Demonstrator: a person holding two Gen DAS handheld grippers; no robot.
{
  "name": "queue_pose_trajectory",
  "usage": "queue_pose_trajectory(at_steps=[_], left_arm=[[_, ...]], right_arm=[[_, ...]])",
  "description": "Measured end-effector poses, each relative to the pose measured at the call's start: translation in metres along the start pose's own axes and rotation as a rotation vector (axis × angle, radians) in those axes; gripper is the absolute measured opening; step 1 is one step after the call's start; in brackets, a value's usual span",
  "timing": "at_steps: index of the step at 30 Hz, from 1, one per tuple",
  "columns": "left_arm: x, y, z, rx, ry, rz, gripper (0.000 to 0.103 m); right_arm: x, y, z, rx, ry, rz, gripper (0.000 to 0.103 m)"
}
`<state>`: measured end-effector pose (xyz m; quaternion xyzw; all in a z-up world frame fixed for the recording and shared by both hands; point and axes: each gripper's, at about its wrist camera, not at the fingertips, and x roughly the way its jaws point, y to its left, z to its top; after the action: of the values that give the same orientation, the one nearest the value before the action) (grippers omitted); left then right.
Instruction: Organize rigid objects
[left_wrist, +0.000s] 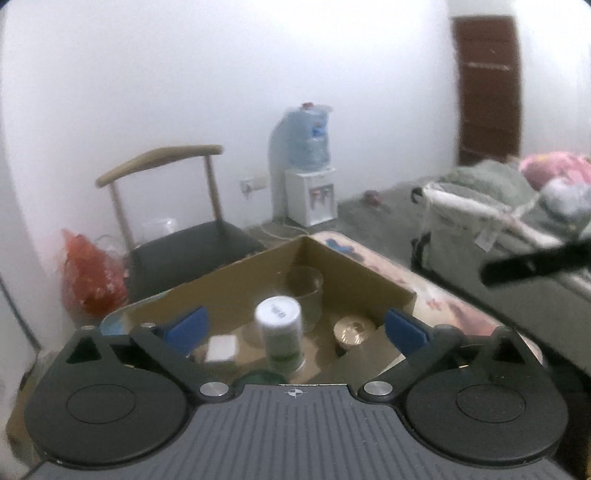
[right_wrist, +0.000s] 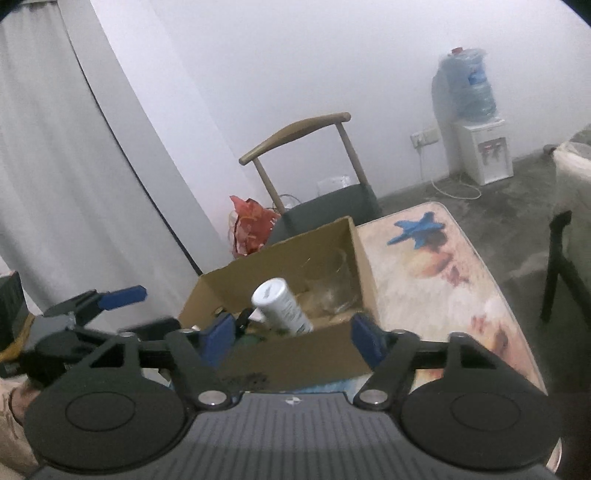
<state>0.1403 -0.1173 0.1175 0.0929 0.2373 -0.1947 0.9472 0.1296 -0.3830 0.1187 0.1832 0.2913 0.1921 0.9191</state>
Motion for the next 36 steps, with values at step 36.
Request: queue_pose_trajectory(at_steps=[36], left_arm=[[0.017, -0.006, -0.049, -0.267, 0.187, 0.359, 0.103]], right_arm=[[0.032, 0.060, -0.053, -0.248, 0.082, -0.370, 0.103]])
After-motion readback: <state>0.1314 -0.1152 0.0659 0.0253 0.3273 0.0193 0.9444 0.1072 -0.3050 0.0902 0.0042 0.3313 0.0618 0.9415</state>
